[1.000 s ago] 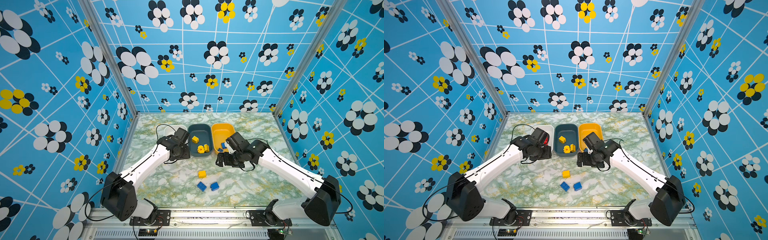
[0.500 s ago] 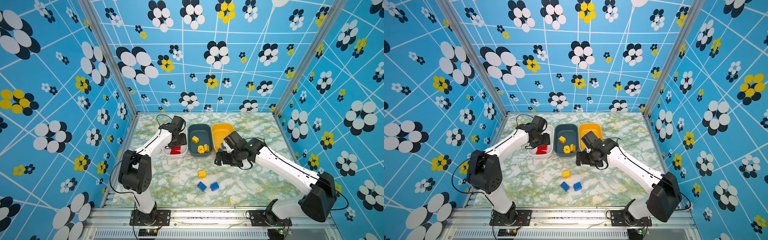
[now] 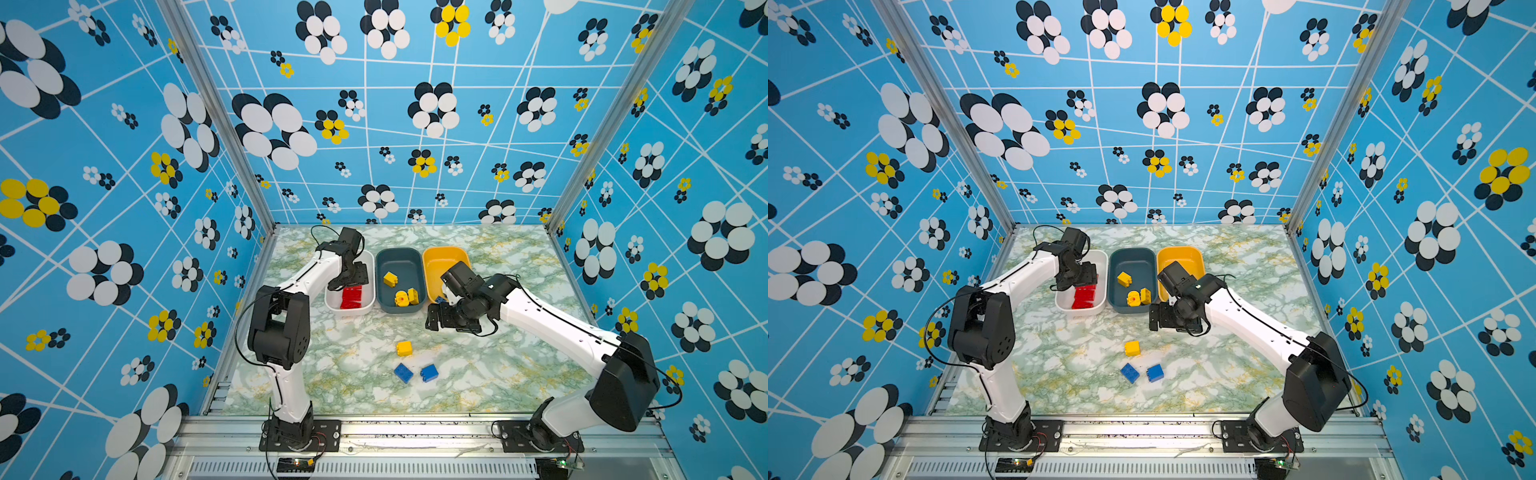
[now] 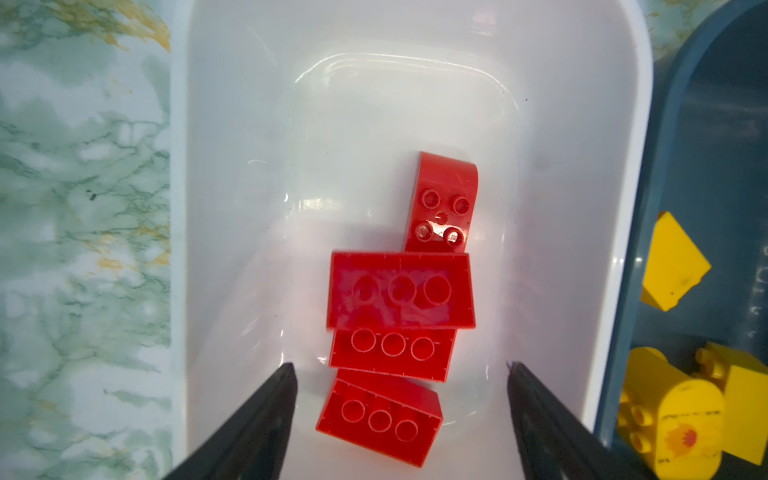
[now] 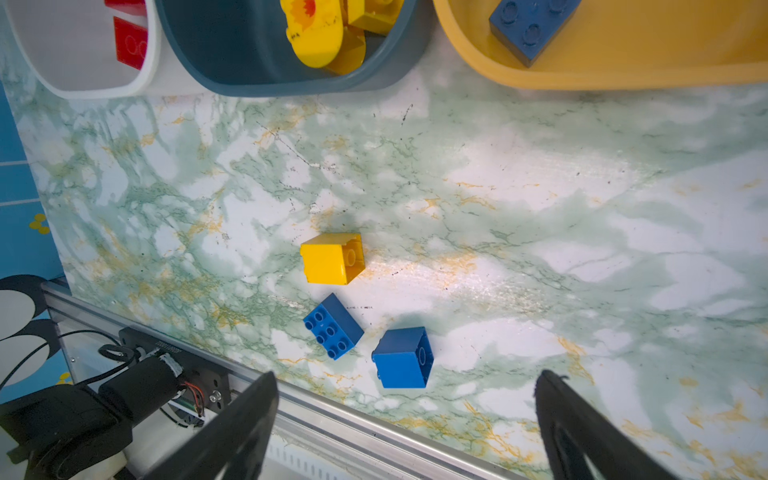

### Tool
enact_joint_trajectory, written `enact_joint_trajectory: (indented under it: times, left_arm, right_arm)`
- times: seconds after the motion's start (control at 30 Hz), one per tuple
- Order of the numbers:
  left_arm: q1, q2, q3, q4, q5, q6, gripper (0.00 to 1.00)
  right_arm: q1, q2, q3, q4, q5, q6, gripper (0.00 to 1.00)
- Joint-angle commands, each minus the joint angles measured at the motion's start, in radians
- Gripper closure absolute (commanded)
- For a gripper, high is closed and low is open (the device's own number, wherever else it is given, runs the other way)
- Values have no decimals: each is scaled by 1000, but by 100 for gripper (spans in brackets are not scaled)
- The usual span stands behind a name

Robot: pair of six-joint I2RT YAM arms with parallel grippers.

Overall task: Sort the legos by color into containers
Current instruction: 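Open the left gripper to drop the red brick into the white bin, then lower the right gripper toward a blue brick while the left lifts away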

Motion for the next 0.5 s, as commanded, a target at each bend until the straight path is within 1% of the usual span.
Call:
enact_joint_trajectory:
  times: [0.0, 0.1, 0.27, 0.47]
  left_arm:
    - [12, -16, -11, 16, -10, 11, 11]
    - [11, -31, -37, 33, 8, 2, 9]
    - [12, -103, -71, 59, 40, -11, 7]
    - [10, -193, -106, 73, 76, -16, 5]
  right_arm:
    - [11, 22, 0, 5, -9, -21, 3]
    - [20, 31, 2, 1, 1, -30, 3]
    - [48, 47, -10, 6, 23, -41, 3]
    - [126, 95, -14, 7, 70, -79, 5]
